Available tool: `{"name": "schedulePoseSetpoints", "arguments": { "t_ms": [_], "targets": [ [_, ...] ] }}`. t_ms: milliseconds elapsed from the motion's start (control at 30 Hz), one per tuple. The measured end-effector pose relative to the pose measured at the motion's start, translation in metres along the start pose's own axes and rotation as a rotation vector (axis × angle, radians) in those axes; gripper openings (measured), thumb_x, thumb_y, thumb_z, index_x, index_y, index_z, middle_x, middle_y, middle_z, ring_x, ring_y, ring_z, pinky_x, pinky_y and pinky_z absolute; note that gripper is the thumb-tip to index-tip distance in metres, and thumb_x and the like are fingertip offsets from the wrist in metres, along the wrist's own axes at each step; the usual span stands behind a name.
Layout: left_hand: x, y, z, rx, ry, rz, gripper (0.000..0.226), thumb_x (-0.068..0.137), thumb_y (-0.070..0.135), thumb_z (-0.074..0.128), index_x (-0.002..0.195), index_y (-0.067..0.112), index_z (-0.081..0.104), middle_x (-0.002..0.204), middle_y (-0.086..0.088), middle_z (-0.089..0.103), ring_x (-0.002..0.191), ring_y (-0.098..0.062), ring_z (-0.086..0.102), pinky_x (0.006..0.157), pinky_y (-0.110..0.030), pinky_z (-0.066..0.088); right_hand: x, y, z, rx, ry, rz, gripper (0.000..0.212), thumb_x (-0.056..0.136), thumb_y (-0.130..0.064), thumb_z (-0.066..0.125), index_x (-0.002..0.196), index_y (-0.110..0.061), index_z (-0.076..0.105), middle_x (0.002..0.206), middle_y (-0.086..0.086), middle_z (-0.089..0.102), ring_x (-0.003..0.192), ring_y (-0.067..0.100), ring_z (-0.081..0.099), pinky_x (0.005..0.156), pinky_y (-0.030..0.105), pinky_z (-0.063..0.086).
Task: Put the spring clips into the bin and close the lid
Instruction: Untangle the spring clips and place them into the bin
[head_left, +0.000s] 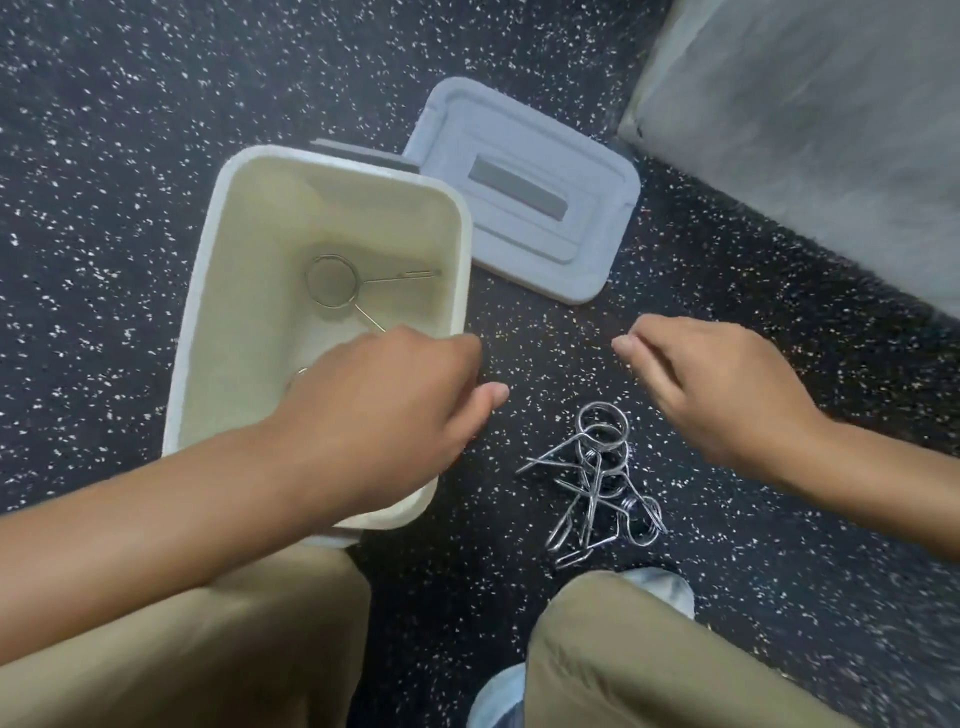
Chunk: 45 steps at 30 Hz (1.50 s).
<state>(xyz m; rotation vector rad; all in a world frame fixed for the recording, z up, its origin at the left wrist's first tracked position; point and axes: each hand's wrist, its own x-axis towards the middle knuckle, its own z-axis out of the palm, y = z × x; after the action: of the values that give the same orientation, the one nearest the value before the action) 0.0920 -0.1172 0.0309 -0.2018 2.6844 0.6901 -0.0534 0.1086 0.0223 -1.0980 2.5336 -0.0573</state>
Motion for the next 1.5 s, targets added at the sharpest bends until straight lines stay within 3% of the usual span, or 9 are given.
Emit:
{"name": "schedulePoseSetpoints", "arguments": {
  "t_ms": [233, 367, 467, 600, 800, 933, 1200, 1367, 1500],
  "targets": [
    [0.031, 0.043, 0.036, -0.008, -0.107, 0.159, 0.031, 0.099, 0.052, 0.041, 0.09, 0.025, 0.053, 0.069, 0.004, 0.061, 0.067, -0.025, 0.06, 0.063, -0.042, 0.053, -0.06, 0.038, 0.059, 0.26, -0.128, 0.374, 0.025, 0.103, -0.038, 0.048, 0.092, -0.023, 0.063, 0.062, -0.009, 0.061, 0.057, 0.013, 0.059, 0.055, 0.034, 0.049],
    [0.053, 0.065, 0.072, -0.04, -0.183, 0.214, 0.026, 0.102, 0.042, 0.046, 0.101, 0.019, 0.058, 0.087, 0.0, 0.066, 0.078, -0.025, 0.063, 0.071, -0.043, 0.055, -0.083, 0.046, 0.095, 0.358, -0.198, 0.507, 0.02, 0.101, -0.037, 0.051, 0.096, -0.023, 0.065, 0.069, -0.009, 0.063, 0.064, 0.014, 0.061, 0.06, 0.034, 0.05],
    [0.071, 0.078, 0.1, -0.013, -0.229, 0.233, 0.025, 0.101, 0.039, 0.049, 0.111, 0.018, 0.057, 0.105, -0.002, 0.061, 0.089, -0.028, 0.064, 0.077, -0.046, 0.055, -0.09, 0.045, 0.113, 0.466, -0.174, 0.557, 0.016, 0.1, -0.032, 0.055, 0.093, -0.024, 0.066, 0.073, -0.009, 0.067, 0.064, 0.009, 0.06, 0.059, 0.033, 0.048],
    [0.089, 0.086, 0.13, -0.013, -0.293, 0.25, 0.024, 0.101, 0.034, 0.049, 0.115, 0.015, 0.054, 0.111, -0.006, 0.06, 0.094, -0.03, 0.062, 0.082, -0.046, 0.052, -0.088, 0.04, 0.124, 0.588, -0.102, 0.601, 0.013, 0.097, -0.032, 0.056, 0.089, -0.026, 0.065, 0.075, -0.008, 0.068, 0.068, 0.014, 0.063, 0.066, 0.04, 0.054],
    [0.092, 0.092, 0.157, 0.039, -0.418, 0.333, 0.028, 0.104, 0.028, 0.044, 0.126, 0.016, 0.056, 0.116, -0.009, 0.062, 0.104, -0.031, 0.057, 0.089, -0.043, 0.048, -0.095, 0.042, 0.128, 0.552, -0.07, 0.553, 0.012, 0.099, -0.031, 0.053, 0.094, -0.028, 0.063, 0.081, -0.01, 0.065, 0.071, 0.013, 0.06, 0.064, 0.037, 0.051],
    [0.093, 0.095, 0.158, 0.144, -0.392, 0.379, 0.032, 0.105, 0.03, 0.041, 0.116, 0.011, 0.065, 0.111, -0.008, 0.062, 0.104, -0.029, 0.056, 0.093, -0.035, 0.043, -0.1, 0.043, 0.13, 0.489, -0.088, 0.533, 0.013, 0.099, -0.032, 0.051, 0.097, -0.029, 0.063, 0.089, -0.012, 0.065, 0.077, 0.014, 0.062, 0.07, 0.038, 0.053],
    [0.088, 0.083, 0.134, -0.062, -0.263, 0.221, 0.025, 0.101, 0.031, 0.051, 0.115, 0.014, 0.064, 0.11, -0.001, 0.063, 0.102, -0.019, 0.059, 0.091, -0.036, 0.051, -0.102, 0.038, 0.129, 0.444, -0.068, 0.461, 0.013, 0.101, -0.03, 0.05, 0.102, -0.026, 0.062, 0.093, -0.013, 0.062, 0.079, 0.016, 0.061, 0.07, 0.038, 0.053],
    [0.077, 0.071, 0.102, -0.217, -0.152, 0.091, 0.017, 0.101, 0.029, 0.054, 0.109, 0.018, 0.064, 0.095, 0.01, 0.065, 0.083, -0.004, 0.061, 0.077, -0.028, 0.055, -0.091, 0.032, 0.127, 0.446, -0.069, 0.409, 0.016, 0.101, -0.03, 0.049, 0.109, -0.024, 0.062, 0.099, -0.011, 0.065, 0.085, 0.017, 0.062, 0.073, 0.037, 0.053],
    [0.07, 0.058, 0.078, -0.376, -0.031, 0.009, 0.015, 0.098, 0.035, 0.059, 0.092, 0.021, 0.062, 0.08, 0.01, 0.066, 0.07, -0.006, 0.061, 0.066, -0.032, 0.051, -0.078, 0.024, 0.127, 0.401, -0.106, 0.351, 0.022, 0.101, -0.033, 0.048, 0.115, -0.025, 0.063, 0.106, -0.009, 0.066, 0.091, 0.02, 0.064, 0.075, 0.037, 0.053]
  ]
}}
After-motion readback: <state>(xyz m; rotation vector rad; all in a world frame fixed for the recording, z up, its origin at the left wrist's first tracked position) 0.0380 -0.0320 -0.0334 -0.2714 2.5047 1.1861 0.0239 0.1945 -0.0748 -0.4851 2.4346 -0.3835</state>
